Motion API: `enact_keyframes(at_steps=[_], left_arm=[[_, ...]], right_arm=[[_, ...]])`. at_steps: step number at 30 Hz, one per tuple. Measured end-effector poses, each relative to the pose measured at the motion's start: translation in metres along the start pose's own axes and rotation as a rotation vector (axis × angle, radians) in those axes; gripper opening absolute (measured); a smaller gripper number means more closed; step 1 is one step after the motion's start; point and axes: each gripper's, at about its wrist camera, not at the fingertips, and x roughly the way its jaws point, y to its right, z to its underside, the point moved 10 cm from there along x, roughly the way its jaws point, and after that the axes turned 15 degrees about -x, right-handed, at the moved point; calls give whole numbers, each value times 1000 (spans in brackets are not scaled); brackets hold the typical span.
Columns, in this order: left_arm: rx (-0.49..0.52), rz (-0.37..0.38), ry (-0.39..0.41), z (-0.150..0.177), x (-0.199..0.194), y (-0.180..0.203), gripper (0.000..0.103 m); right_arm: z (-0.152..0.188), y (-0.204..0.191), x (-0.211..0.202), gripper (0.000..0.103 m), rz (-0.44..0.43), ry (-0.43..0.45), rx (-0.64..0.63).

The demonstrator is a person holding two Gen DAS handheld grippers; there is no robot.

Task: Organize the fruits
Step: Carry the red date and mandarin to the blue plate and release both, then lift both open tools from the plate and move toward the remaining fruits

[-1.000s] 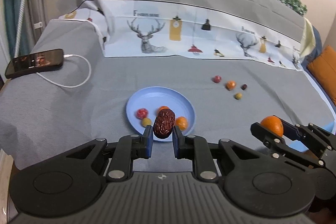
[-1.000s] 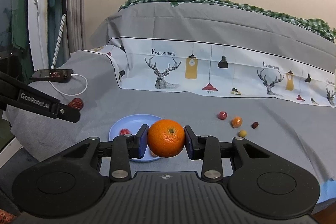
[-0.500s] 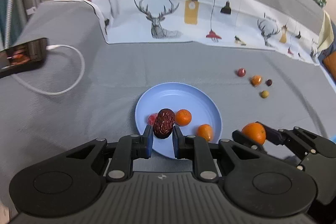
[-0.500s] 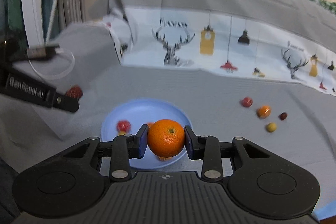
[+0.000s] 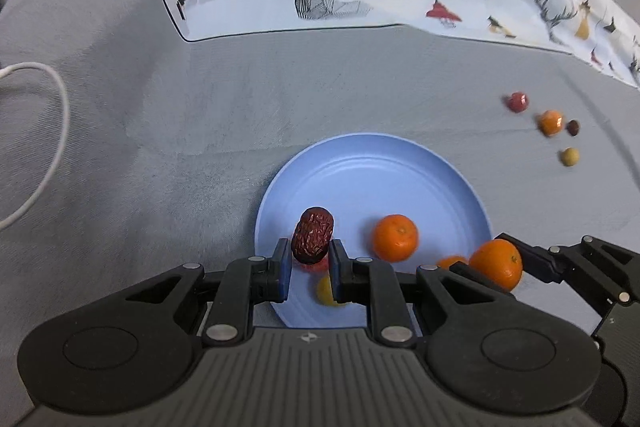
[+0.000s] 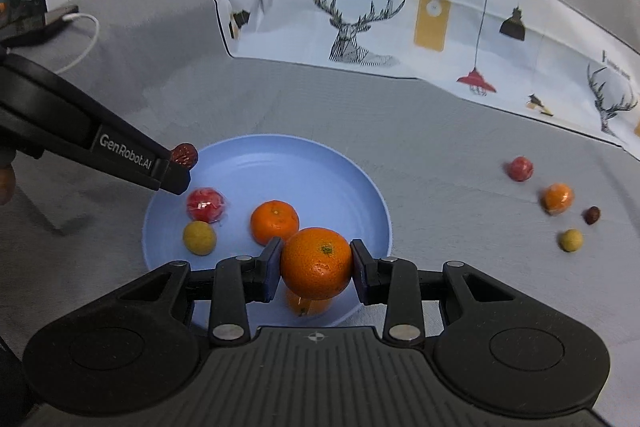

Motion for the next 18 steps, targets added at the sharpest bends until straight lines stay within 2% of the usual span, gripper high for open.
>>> enact_keyframes(at_steps=[1, 2, 3, 4, 5, 6, 7, 8, 11, 15, 18], left_arm=[[8, 4, -1, -2, 4, 1, 22], [16, 17, -1, -4, 6, 4, 34], [24, 28, -6, -6, 8, 6, 63], [26, 25, 0, -8, 8, 7, 78], [22, 10, 27, -12, 4, 6, 99], [18, -1, 58, -14, -2, 6, 102], [19, -6, 85, -16, -8, 6, 102], [29, -8, 87, -15, -15, 5, 103], [8, -20, 53, -2, -36, -2, 103], [-36, -31, 26, 30, -73, -16, 103], [-44, -39, 11, 55, -100, -23, 103]], right_arm=[[-1, 0, 5, 38, -5, -4, 0], [-3, 0, 10, 38, -15, -9, -3], [-5, 1, 13, 39, -17, -12, -5], [-7, 3, 14, 45, -16, -12, -6], [-10, 4, 13, 59, -16, -11, -6], [-12, 6, 10, 66, -12, -8, -1], [-13, 9, 4, 80, -4, -7, 7], [-13, 10, -3, 86, 0, -6, 13], [-4, 7, -33, 94, -30, -18, 29], [16, -6, -81, 98, -71, -30, 49], [30, -16, -118, 100, -56, -15, 57]])
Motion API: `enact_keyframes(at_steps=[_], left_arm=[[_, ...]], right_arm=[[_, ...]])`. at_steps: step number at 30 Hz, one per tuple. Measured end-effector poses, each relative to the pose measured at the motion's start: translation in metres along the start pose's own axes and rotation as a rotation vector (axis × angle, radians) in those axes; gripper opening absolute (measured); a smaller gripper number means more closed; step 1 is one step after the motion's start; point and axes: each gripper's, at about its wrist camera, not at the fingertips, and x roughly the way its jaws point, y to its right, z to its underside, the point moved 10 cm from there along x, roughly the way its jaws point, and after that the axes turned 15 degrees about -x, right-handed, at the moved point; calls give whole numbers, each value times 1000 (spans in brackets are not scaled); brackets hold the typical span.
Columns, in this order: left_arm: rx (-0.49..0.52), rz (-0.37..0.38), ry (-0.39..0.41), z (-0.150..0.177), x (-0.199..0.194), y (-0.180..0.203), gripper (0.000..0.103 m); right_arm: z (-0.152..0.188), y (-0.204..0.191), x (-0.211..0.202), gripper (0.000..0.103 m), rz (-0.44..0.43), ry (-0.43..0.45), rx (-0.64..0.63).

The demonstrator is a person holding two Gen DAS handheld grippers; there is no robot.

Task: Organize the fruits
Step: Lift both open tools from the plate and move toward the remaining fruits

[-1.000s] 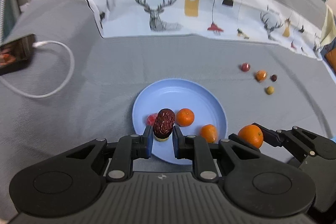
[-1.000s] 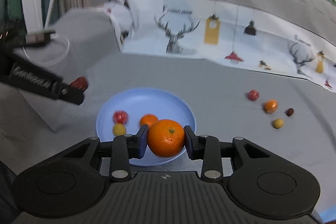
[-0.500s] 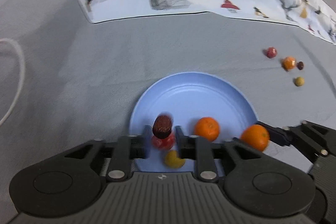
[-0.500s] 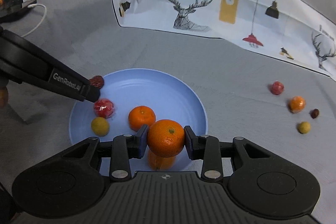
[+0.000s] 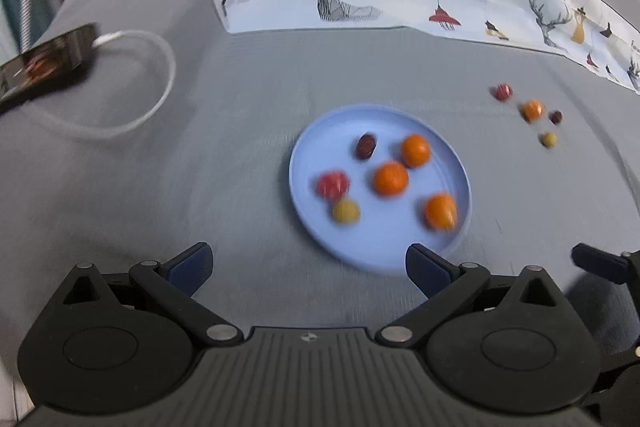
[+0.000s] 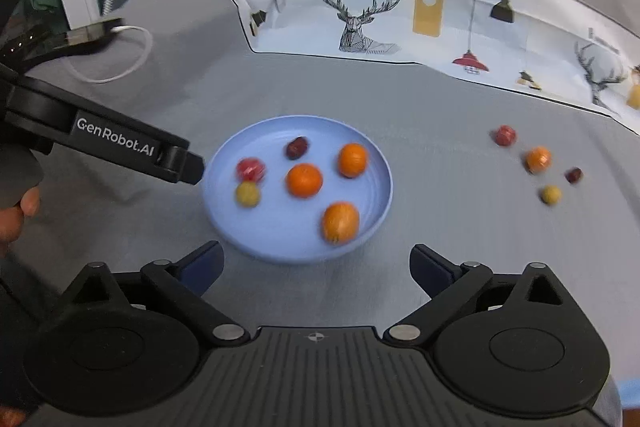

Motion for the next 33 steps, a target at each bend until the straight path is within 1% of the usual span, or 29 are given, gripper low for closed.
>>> enact_keyframes(at_steps=[3, 5, 7, 12, 16, 22, 33], left_arm=[[2, 6, 16, 15, -25, -2, 103], [11, 13, 41, 20, -40, 1, 103], [11, 23, 67, 25, -55, 3, 103], [5, 39, 132, 35, -86, 12, 103], [8, 54, 146, 44, -102, 18, 103], [21, 70, 201, 49, -126, 24, 103], [25, 80, 229, 52, -139, 24, 103]], right_arm=[[4, -5, -29, 101, 42, 49, -8], [1, -7, -45, 102, 77, 92, -34], [-1, -7, -59, 102, 89, 129, -38], [5, -9, -89, 102, 116, 178, -59], [7, -5, -111, 102, 144, 215, -48], [11, -5, -130, 102, 157, 247, -42], [13, -9, -141, 102, 166, 272, -41]])
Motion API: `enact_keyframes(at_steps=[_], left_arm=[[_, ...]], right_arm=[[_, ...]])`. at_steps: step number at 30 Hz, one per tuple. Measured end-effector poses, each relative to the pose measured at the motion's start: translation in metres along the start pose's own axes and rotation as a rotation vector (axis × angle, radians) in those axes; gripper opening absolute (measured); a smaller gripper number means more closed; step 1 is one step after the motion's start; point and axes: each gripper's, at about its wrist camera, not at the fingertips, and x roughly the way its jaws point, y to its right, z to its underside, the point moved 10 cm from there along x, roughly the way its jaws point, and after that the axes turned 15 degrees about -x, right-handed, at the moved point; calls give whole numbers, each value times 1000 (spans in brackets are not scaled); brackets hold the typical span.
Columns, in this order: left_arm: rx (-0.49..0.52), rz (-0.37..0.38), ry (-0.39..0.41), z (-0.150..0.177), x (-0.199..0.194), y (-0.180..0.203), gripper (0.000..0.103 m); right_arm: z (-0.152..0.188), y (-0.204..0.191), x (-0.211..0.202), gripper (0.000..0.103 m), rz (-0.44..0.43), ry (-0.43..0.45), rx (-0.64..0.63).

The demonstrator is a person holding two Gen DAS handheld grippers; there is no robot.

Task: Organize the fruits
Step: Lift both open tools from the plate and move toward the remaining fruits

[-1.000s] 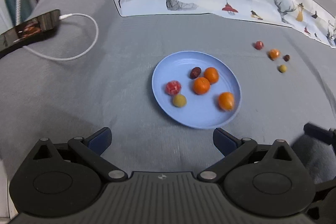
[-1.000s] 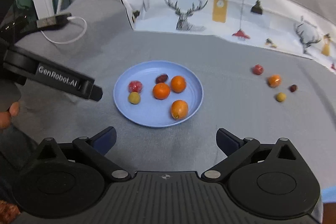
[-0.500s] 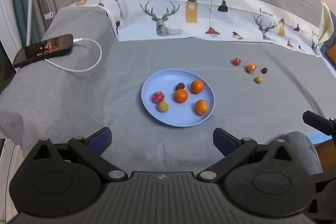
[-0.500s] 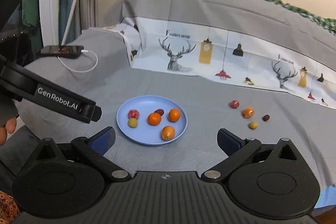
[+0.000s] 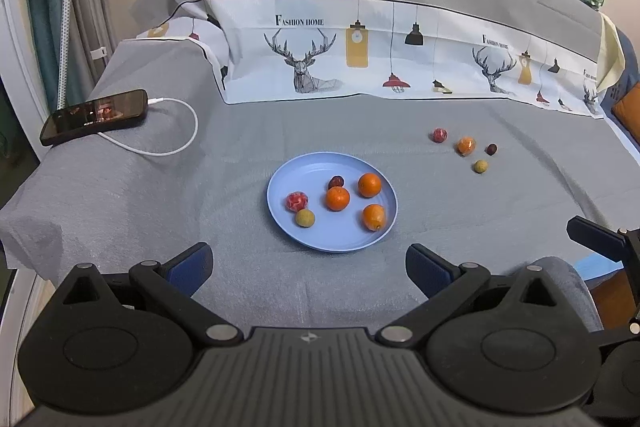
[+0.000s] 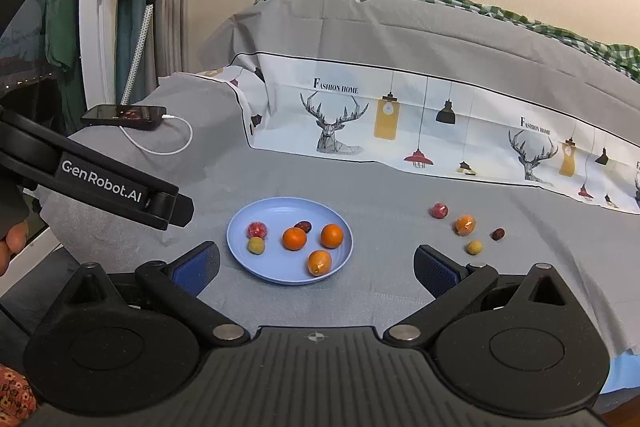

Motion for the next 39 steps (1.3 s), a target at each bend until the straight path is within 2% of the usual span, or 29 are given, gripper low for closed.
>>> enact_keyframes(at_steps=[29, 39], left_arm=[[17, -15, -51, 8, 22, 0, 103], [49, -31, -87, 10, 38, 8, 103]], right_arm=[[14, 5, 18, 102, -39, -53, 62], [24, 17, 26, 102, -47, -71, 137]])
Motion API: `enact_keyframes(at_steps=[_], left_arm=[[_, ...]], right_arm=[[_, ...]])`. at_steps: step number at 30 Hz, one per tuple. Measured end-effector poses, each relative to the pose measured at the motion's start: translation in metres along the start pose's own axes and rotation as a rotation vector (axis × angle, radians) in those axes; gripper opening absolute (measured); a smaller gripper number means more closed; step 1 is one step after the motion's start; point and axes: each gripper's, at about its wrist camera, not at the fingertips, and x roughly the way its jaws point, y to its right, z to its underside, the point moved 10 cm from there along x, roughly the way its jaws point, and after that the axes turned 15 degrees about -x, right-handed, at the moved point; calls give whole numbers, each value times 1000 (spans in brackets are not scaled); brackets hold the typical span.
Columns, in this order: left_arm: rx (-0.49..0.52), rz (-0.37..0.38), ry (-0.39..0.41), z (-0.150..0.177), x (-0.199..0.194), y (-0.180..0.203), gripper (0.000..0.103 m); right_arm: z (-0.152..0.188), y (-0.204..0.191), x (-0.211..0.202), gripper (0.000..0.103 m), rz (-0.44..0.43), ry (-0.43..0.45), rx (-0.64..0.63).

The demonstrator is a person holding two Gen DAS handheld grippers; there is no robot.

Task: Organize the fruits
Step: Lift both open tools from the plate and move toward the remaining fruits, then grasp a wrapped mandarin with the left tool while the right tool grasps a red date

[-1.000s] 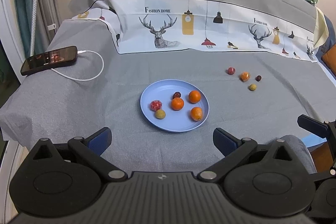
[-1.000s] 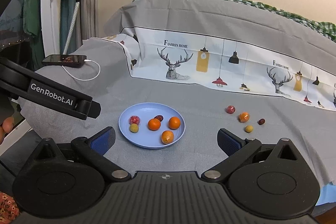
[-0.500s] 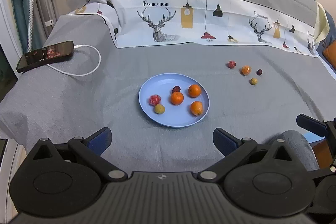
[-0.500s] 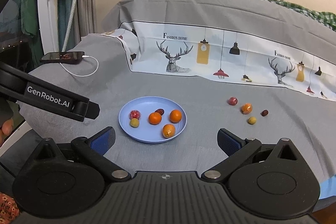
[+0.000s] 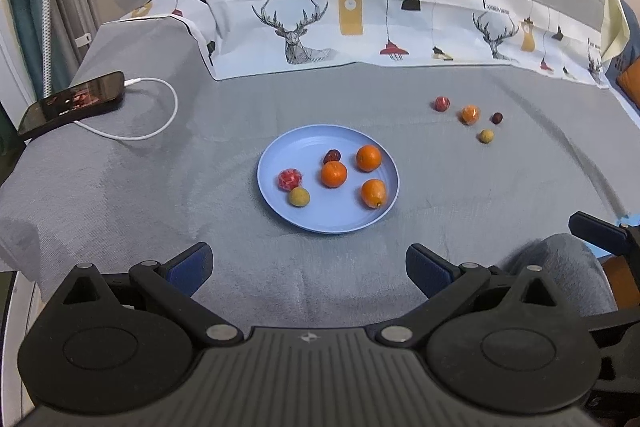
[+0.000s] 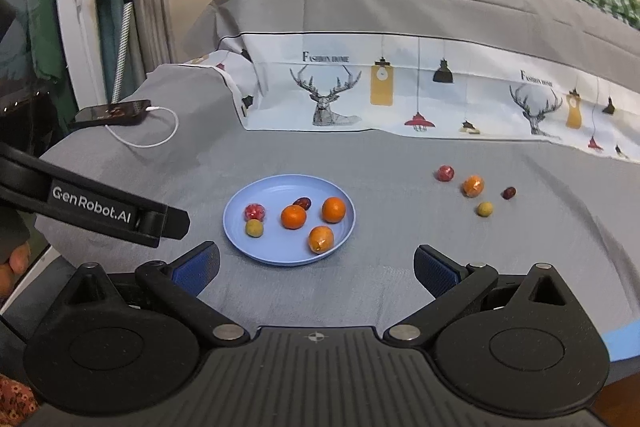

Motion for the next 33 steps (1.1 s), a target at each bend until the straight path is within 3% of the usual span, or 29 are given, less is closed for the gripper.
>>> enact_keyframes(at_steps=[16, 26, 33], left_arm=[[43, 31, -64, -18, 45, 61, 103], [80, 98, -53, -56, 93, 142, 103], [126, 154, -76, -83, 164, 224, 103]], right_arm=[[20, 71, 13, 102, 66, -22, 226], [29, 194, 39, 102, 276, -22, 261], [46, 286, 93, 102, 389, -79, 291]])
